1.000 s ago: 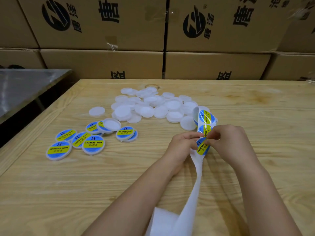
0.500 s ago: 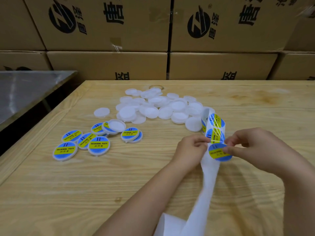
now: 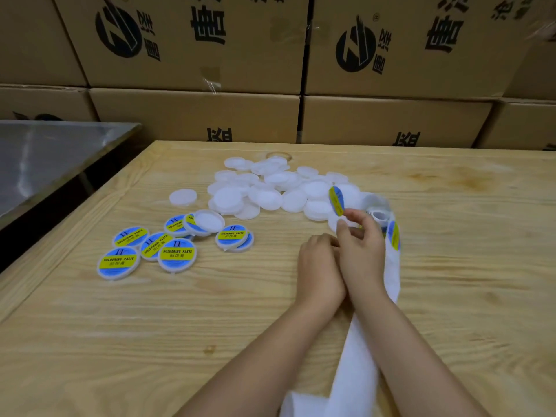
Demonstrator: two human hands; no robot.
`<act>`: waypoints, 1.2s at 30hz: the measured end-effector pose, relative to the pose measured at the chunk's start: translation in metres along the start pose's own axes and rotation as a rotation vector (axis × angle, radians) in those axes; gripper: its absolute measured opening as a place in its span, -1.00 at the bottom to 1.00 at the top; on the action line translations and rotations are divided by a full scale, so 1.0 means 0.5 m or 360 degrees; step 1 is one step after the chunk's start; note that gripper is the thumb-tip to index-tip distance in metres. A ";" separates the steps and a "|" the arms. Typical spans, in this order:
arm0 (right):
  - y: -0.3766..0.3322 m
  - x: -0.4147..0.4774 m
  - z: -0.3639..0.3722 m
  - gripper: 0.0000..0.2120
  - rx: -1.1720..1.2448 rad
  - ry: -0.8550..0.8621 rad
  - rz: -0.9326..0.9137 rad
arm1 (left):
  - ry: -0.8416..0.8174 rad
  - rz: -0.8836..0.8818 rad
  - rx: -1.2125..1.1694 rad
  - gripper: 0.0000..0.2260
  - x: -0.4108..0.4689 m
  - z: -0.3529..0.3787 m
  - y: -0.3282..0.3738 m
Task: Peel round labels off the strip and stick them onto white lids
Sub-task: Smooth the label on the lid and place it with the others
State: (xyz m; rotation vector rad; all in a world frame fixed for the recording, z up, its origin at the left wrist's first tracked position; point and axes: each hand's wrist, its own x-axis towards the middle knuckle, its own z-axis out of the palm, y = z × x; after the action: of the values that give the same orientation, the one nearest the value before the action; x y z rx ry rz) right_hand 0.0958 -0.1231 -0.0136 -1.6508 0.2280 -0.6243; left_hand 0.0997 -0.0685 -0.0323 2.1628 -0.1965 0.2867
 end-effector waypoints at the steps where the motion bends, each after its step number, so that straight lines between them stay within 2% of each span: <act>1: 0.009 0.001 -0.005 -0.79 0.0010 0.0033 -0.0062 | 0.0051 -0.0093 -0.0076 -0.82 0.001 -0.003 -0.002; 3: 0.021 0.004 -0.018 -0.73 -0.0046 0.0013 -0.0197 | 0.0087 -0.0202 -0.0183 -0.75 0.006 -0.009 -0.006; 5: 0.032 0.007 -0.027 -0.72 -0.0124 -0.0041 -0.0245 | 0.0048 -0.0164 -0.0134 -0.69 0.015 -0.019 -0.012; 10: 0.044 0.024 -0.032 -0.75 -0.0143 0.0041 -0.0201 | -0.0377 0.0306 0.0653 -0.47 0.032 -0.011 -0.026; 14: 0.047 0.027 -0.029 -0.75 -0.0172 0.0050 -0.0169 | -0.0563 0.0499 0.0934 -0.49 0.054 0.008 -0.030; 17: 0.047 0.027 -0.029 -0.72 -0.0227 0.0038 -0.0204 | -0.0552 0.0534 0.1049 -0.51 0.064 0.011 -0.030; 22: 0.048 0.024 -0.027 -0.64 -0.0292 -0.0055 -0.0199 | -0.0283 0.0467 0.0936 -0.68 0.059 -0.006 -0.041; 25: 0.052 0.024 -0.026 -0.58 -0.0369 -0.0162 -0.0206 | -0.0270 0.0253 0.0711 -0.70 0.062 -0.033 -0.058; 28: 0.055 0.023 -0.026 -0.52 -0.0447 -0.0252 -0.0214 | -0.0270 0.0278 0.0527 -0.74 0.056 -0.062 -0.075; 30: 0.057 0.022 -0.024 -0.50 -0.0475 -0.0349 -0.0177 | -0.0267 0.0262 0.0323 -0.70 0.046 -0.080 -0.083; 34: 0.058 0.017 -0.021 -0.53 -0.0349 -0.0554 -0.0137 | -0.0331 0.0154 -0.0317 -0.55 0.027 -0.110 -0.082; 36: 0.057 0.018 -0.023 -0.51 -0.0236 -0.0578 -0.0146 | -0.0379 0.0138 -0.0440 -0.48 0.020 -0.115 -0.078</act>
State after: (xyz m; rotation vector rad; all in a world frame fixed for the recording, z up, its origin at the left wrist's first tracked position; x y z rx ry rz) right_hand 0.1031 -0.1425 -0.0381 -1.8928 -0.0675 -0.3717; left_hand 0.1113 0.0006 -0.0284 1.9123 -0.4400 0.0456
